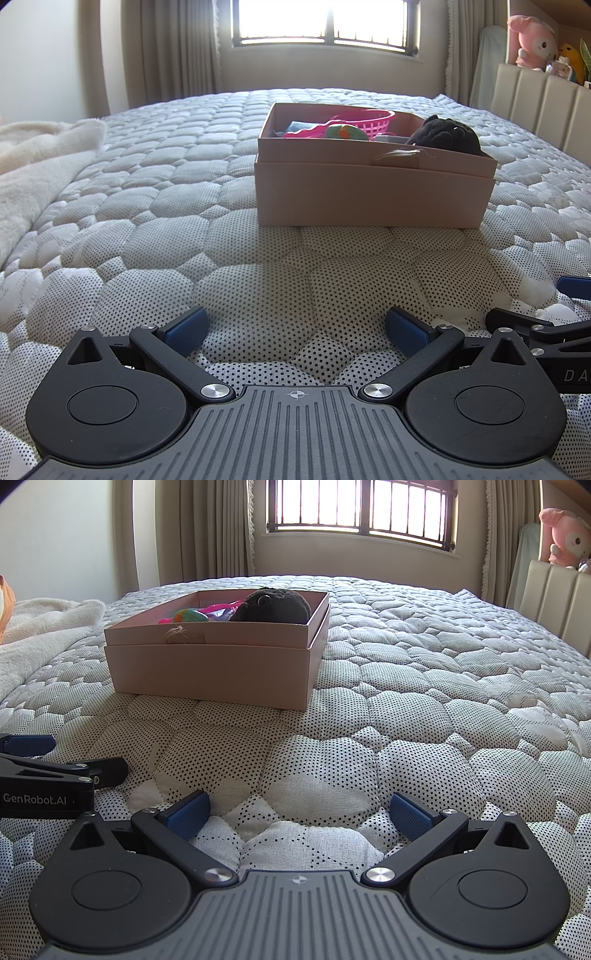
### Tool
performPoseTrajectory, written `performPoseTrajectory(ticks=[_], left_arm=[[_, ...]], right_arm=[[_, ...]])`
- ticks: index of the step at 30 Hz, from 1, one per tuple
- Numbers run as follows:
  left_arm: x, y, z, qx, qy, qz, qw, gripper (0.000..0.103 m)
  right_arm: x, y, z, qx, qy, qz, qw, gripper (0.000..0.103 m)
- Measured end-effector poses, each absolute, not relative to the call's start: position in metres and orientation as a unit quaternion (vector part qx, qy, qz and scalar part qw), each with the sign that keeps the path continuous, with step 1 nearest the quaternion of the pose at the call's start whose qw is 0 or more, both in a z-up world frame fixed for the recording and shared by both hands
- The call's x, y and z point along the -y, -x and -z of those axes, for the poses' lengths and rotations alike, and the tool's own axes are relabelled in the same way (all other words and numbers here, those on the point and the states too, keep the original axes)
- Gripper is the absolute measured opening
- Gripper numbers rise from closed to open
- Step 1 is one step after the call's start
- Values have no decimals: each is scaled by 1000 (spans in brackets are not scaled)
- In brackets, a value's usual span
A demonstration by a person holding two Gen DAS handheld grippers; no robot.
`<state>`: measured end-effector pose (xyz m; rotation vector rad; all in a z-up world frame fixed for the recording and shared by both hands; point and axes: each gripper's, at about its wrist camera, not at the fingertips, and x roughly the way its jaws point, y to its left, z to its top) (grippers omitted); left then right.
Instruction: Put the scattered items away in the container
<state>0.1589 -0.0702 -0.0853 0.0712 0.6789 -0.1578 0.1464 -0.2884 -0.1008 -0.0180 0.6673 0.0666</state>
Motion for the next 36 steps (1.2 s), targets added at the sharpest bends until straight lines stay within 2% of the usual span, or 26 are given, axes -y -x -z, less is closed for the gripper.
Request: performPoseTrajectory(ticks=[11,17,24,30,36], left_arm=[[70,-159,85,-333,-35,77,939,103],[60,-161,85,-332,0,93,939,103],[82,-154,85,-321,-67,60,943,103],[65,-162,85,-335,-20,83,938,103],[75,-158,82,-332,-55,73,939,103]], right_arm=[[288,-147,101,-327,9,-33,944,103],[288,-147,101,-327,9,-33,944,103],[288,-147,101,-327,9,-33,944,103],[288,-147,101,-327,9,-33,944,103],[288,-147,101,-327,9,-33,944,103]])
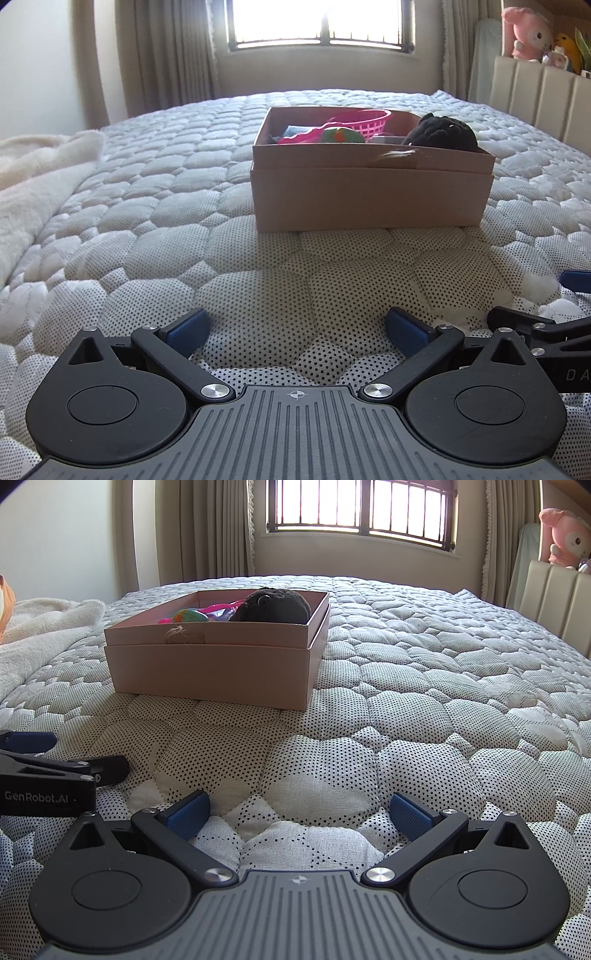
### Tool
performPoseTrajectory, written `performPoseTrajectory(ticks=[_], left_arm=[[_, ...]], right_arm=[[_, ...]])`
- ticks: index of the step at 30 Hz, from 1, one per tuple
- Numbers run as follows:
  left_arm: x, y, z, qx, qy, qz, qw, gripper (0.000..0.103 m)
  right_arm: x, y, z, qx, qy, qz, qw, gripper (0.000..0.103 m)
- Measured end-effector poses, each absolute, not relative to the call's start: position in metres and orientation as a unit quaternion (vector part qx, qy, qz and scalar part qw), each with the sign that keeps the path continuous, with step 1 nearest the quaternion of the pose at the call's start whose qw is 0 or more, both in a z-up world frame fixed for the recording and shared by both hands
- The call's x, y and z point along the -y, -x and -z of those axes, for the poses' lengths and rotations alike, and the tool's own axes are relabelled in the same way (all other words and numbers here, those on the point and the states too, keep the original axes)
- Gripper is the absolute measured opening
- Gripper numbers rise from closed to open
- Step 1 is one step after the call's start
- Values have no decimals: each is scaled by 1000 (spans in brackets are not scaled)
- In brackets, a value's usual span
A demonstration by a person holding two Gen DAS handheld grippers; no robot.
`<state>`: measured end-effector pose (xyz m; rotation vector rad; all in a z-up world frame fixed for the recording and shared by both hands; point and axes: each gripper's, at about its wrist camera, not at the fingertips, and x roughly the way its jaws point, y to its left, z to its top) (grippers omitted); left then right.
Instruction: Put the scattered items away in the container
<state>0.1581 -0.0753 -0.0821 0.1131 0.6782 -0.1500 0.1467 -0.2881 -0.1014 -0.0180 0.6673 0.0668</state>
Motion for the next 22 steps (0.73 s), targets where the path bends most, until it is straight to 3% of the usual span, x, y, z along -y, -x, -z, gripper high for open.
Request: performPoseTrajectory(ticks=[4,10,22], left_arm=[[63,-161,78,-364,-19,87,927,103],[67,-142,77,-382,-59,85,919,103],[63,-149,76,-400,-44,93,911,103]], right_arm=[[288,-147,101,-327,9,-33,944,103],[288,-147,101,-327,9,-33,944,103],[288,-147,101,-327,9,-33,944,103]])
